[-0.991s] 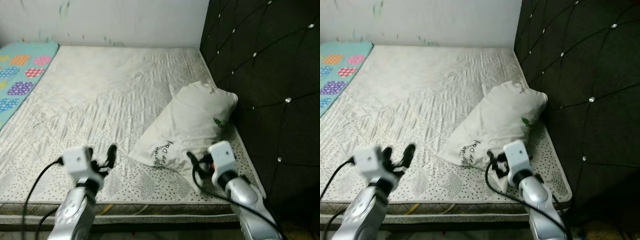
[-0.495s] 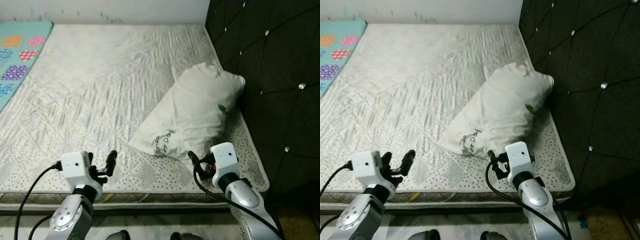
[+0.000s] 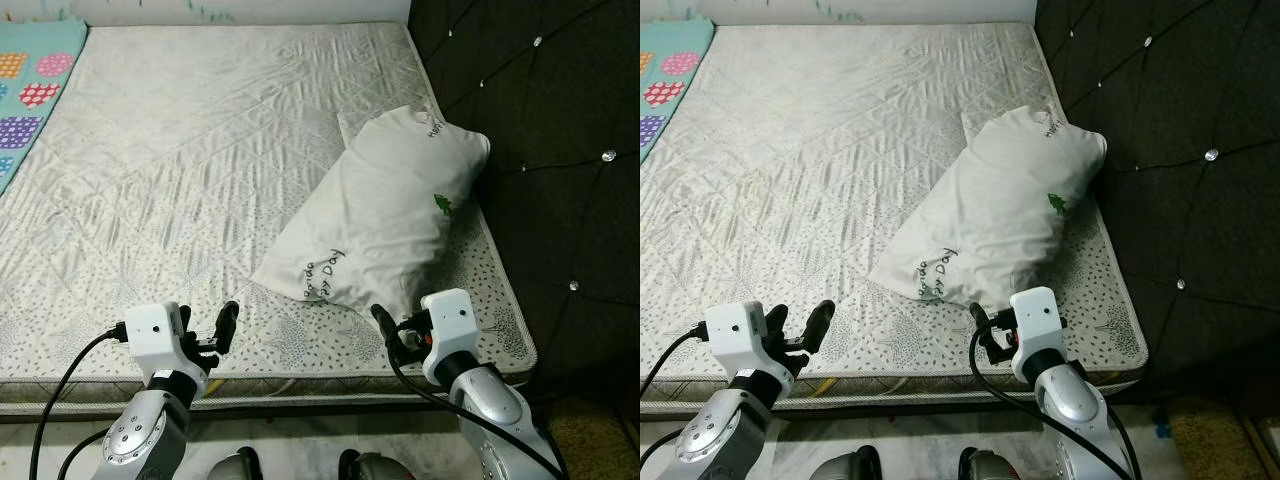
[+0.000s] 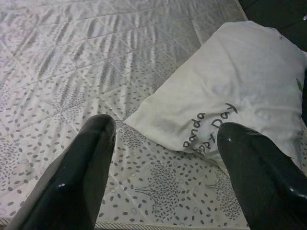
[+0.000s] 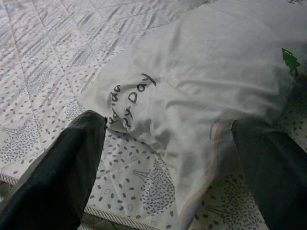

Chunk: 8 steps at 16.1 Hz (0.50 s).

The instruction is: Clean up the room

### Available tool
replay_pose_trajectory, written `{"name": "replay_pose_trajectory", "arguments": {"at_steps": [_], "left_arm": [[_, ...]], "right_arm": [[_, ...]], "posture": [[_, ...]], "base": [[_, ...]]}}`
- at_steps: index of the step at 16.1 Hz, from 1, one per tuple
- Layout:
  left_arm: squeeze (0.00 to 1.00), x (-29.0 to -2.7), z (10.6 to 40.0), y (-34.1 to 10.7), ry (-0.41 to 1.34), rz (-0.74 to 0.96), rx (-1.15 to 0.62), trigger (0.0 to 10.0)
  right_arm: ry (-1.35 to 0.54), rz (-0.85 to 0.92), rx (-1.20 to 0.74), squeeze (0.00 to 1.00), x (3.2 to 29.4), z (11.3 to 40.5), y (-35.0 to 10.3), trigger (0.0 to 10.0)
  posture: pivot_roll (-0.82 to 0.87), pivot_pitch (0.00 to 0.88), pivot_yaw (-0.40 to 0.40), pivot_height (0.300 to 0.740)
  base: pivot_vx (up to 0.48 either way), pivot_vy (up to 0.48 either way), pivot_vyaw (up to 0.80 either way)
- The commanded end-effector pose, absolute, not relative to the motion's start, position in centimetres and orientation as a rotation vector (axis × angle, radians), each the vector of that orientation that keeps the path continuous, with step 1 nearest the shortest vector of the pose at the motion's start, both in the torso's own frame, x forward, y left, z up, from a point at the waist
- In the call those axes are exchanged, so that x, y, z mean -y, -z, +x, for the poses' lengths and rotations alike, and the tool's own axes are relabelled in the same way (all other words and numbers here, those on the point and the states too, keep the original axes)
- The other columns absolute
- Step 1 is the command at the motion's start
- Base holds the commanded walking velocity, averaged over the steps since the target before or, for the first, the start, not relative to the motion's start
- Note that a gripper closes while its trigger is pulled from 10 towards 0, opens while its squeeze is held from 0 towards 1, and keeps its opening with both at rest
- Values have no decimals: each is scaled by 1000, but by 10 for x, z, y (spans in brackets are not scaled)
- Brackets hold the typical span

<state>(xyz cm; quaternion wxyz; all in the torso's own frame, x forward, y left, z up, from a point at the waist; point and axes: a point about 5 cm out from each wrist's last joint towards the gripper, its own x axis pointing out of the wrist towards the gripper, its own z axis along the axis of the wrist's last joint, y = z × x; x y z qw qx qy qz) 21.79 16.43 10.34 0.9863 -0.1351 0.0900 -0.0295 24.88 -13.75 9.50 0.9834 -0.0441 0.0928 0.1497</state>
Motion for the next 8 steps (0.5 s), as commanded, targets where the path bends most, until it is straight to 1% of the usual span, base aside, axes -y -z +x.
{"name": "replay_pose_trajectory", "arguments": {"at_steps": [1,3,8], "left_arm": [[0,-165,217,-103,48,-262,-192,10000],[0,-165,219,-104,46,-257,-186,10000],[0,-167,220,-105,21,-236,-173,10000]], "right_arm": [[-310,-83,-185,0,136,249,-97,10000],[-316,-82,-171,0,136,250,-99,10000],[-330,-89,-161,0,134,251,-100,10000]], "posture": [[-18,227,6,686],[-16,219,6,667],[-14,211,1,667]], "base": [[0,0,0],[0,0,0],[0,0,0]]}}
